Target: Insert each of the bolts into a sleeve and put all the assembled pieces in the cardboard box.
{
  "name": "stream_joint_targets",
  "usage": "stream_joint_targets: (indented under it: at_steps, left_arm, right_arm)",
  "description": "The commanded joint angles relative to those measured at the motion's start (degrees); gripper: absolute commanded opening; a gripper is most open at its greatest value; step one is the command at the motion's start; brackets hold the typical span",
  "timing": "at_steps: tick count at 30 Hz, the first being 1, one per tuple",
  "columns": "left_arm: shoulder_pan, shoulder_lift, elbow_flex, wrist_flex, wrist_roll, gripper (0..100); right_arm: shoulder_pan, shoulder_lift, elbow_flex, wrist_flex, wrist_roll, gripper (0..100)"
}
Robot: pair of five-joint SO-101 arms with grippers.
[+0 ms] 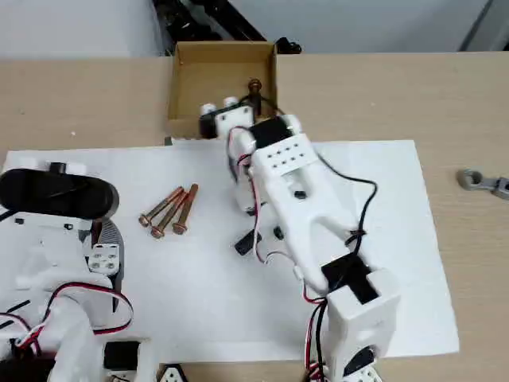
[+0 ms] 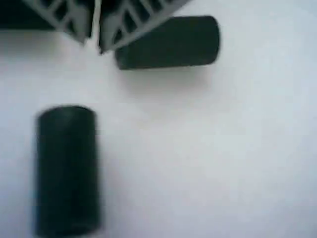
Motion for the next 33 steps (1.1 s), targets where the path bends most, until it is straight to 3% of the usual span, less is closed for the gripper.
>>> stream_joint_targets:
  at_steps: [1,6,23,33]
  left_arm:
    - [-0.44,0.09,-0.13,0.62,0.09,1]
    - [-0.53,-0.09,-0.13,0.62,0.09,1]
    - [-0.53,0.09,-0.13,0.62,0.09,1]
    - [-0.53,0.09,-0.13,0.62,0.09,1]
  right_arm:
    - [-2.07,-0.40,-2.64,-1.89,0.53,5.8]
    - [-2.15,-0.31,-2.55,-2.07,0.53,23.6]
    - [-1.19,14.02,-2.55,-10.77,0.18,20.5]
    - [-1.19,15.16,-2.81,-12.35,0.35,20.5]
